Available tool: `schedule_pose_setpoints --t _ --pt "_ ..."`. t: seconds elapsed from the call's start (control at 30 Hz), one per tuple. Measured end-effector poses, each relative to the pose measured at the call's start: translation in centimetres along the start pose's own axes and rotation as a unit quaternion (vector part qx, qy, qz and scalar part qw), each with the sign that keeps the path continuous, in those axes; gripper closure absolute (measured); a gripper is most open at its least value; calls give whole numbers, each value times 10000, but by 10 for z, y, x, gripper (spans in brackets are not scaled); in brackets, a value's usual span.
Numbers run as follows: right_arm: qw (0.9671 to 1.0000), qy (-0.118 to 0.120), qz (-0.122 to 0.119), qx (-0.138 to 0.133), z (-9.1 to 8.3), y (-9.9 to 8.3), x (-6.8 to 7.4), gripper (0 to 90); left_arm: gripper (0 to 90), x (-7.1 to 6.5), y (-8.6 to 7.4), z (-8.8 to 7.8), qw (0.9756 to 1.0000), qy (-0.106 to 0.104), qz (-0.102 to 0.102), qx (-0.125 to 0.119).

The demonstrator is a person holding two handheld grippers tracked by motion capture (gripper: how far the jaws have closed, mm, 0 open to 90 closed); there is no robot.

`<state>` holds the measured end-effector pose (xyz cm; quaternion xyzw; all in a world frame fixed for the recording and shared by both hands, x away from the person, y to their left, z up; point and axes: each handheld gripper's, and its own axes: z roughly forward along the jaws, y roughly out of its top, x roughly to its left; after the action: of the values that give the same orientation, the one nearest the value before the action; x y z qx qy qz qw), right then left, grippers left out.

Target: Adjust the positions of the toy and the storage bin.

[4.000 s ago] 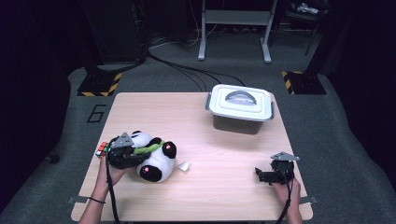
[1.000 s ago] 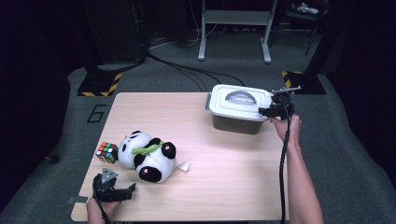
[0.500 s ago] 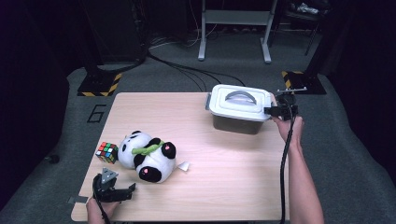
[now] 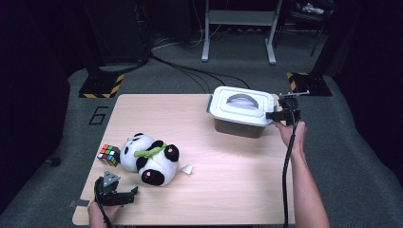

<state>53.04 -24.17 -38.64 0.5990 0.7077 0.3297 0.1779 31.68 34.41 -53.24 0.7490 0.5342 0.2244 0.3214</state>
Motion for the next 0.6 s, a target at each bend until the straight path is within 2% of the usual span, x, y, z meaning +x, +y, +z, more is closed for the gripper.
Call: schedule_pose_setpoints --t 0.1,0.2,0.33,0.4,0.47,0.6 --pt "10000 -21 -33 -35 -1 -3 5 599 0 0 0 0 10000 3 0 2" --pt "9999 123 -13 -65 -2 -5 6 596 1 1 0 0 10000 5 37 8" --pt "9999 144 -28 -44 -3 -6 10 595 0 0 0 0 10000 5 36 9" --pt "9998 130 -117 -135 -4 -5 8 571 0 0 0 0 10000 3 37 9" --pt "9995 84 -106 -295 -8 -5 4 545 1 1 0 0 10000 7 42 22" --pt "9985 -130 40 -529 -12 -6 -8 540 1 0 0 0 10000 0 36 20"
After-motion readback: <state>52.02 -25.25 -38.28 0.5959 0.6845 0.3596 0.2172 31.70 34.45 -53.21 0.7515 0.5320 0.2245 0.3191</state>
